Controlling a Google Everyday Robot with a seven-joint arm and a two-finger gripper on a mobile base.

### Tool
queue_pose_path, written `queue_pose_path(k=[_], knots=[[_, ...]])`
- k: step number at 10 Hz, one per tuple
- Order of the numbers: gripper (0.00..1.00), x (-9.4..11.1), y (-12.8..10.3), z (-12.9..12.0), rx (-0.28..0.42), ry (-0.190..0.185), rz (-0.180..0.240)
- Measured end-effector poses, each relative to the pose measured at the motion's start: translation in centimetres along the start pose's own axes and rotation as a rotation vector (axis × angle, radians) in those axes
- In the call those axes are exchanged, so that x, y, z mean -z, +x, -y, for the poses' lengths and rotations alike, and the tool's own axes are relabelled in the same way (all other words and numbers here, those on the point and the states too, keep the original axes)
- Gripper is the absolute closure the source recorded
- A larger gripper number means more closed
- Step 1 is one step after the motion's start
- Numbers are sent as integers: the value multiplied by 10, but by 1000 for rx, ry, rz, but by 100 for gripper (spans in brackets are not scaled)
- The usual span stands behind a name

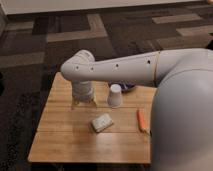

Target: Place the ceramic cup over the eraser

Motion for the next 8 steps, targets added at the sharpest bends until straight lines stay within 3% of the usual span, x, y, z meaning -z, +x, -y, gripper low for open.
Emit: queue_pose_path(k=[5,8], knots=[[35,1,0,1,-6,-2,3],[35,11,-7,13,-54,-29,27]])
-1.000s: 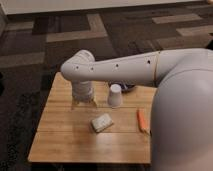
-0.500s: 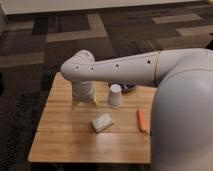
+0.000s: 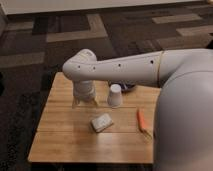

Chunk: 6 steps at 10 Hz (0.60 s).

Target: Place the ceramic cup over the eraser

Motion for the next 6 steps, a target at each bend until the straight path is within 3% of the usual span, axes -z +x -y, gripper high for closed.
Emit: queue_pose_path(k=[6], knots=[[35,17,-16,51,-67,-9,19]])
